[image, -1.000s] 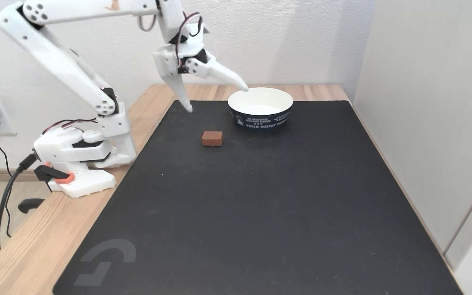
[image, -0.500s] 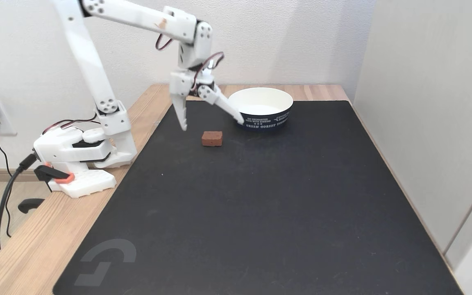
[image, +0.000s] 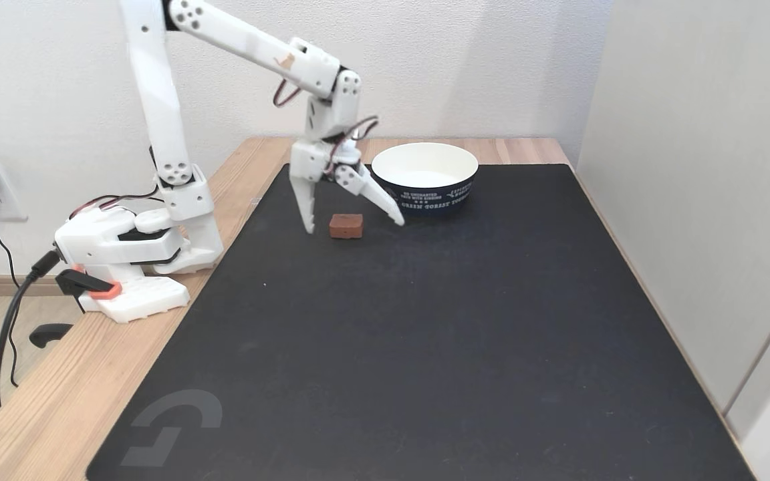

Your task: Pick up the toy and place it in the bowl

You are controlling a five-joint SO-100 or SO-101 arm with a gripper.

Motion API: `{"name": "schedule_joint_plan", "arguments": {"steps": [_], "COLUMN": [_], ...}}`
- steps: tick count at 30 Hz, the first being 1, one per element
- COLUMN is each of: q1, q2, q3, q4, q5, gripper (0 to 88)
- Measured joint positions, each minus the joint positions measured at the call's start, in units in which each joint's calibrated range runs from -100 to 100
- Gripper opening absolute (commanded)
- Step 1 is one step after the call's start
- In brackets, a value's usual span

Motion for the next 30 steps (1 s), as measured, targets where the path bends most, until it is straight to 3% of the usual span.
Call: {"name": "schedule_joint_plan", "arguments": {"steps": [30], "q1": [0.5], "q2": [-3.7], "q3": [-0.2], "q4": [-3.2], "q5": [-0.1], "gripper": [53.0]}}
